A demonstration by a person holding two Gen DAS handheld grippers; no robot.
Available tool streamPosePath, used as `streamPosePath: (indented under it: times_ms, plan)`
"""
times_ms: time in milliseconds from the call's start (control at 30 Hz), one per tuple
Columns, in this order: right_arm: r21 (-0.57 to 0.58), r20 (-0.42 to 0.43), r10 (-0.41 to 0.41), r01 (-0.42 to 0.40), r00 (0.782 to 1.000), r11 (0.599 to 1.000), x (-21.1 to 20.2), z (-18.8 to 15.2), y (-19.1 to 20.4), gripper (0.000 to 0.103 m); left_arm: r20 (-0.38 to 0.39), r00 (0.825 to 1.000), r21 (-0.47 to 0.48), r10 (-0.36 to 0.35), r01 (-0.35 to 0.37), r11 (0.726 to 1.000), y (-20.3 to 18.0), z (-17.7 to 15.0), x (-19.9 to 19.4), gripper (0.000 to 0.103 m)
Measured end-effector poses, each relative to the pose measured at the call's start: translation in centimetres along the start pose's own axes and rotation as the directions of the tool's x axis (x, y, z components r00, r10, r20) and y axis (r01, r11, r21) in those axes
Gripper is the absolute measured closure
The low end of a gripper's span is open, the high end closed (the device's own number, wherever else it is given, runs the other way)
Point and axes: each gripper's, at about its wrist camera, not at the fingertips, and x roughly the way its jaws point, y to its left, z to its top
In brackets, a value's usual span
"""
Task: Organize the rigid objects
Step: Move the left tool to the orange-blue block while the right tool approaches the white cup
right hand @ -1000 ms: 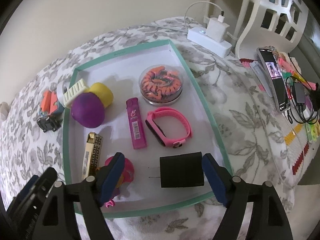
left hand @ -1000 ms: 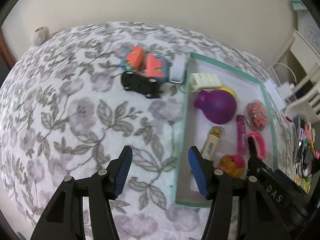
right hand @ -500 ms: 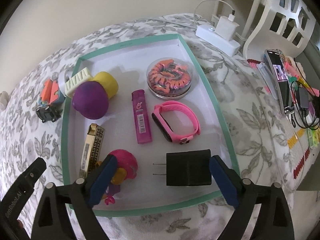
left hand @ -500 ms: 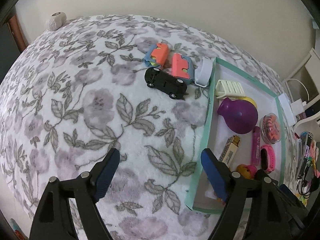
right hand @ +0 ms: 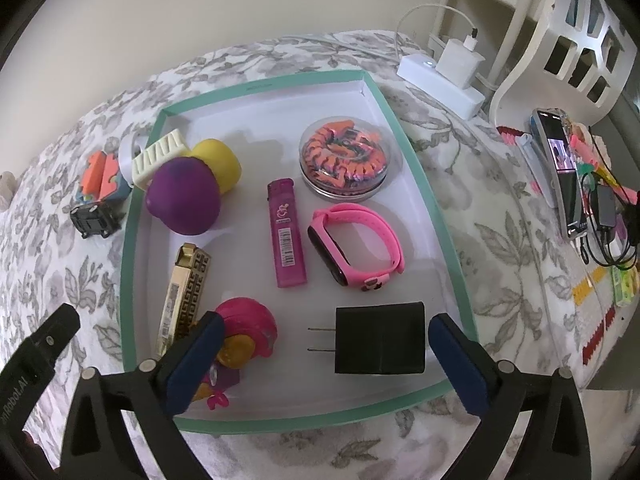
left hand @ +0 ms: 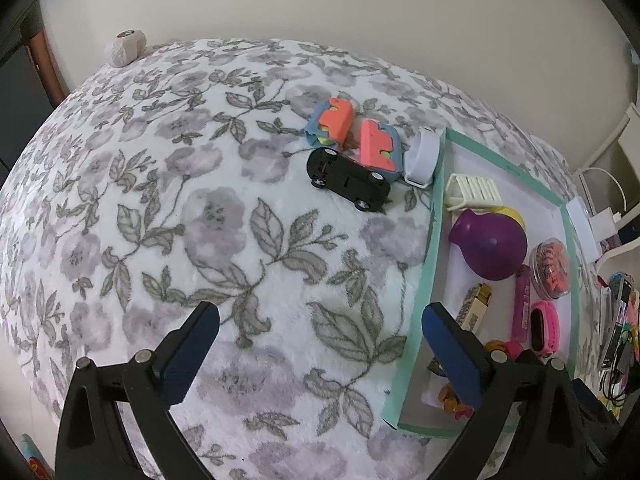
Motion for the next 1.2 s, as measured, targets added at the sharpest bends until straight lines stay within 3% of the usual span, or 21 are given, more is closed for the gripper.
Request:
streamPosePath:
  times_ms: [200,467,733,1000,1200]
  plan:
    - [-0.007,0.013,0.0,0.0,1.0,1.0,-0.3,0.1,0.2,0.0,0.021,1.0,-0.015,0.015,-0.015,1.0,0.4,0.2,-0.4,0.002]
    - [-0.03,0.102,0.018,-0.015,0.995,0.999,-2.8,1.1,2.0,0.0,0.081,0.997,-0.044,-0.001,0.005,0.999,1.8,1.4,-2.0,0.002]
    - [-0.098,0.167,0.075,-0.059,0.983,0.993,-5.0,3.0,5.6,0.0,0.107,0.992,-0.063,-0.068,0.075,0.995,3.9,4.5,-2.7,0.002]
    - [-0.146,0.192,0.137,-0.109,0.972,0.983,-5.2,5.8,8.8,0.0,0.098,0.99,-0.084,-0.097,0.106,0.991,6.3,7.5,-0.6,0.002]
    - [-0.182,0.187,0.133,-0.098,0.973,0.978,-3.9,7.8,11.1,0.0,0.07,0.993,-0.096,-0.1,0.107,0.99,7.0,9.0,2.3,0.002]
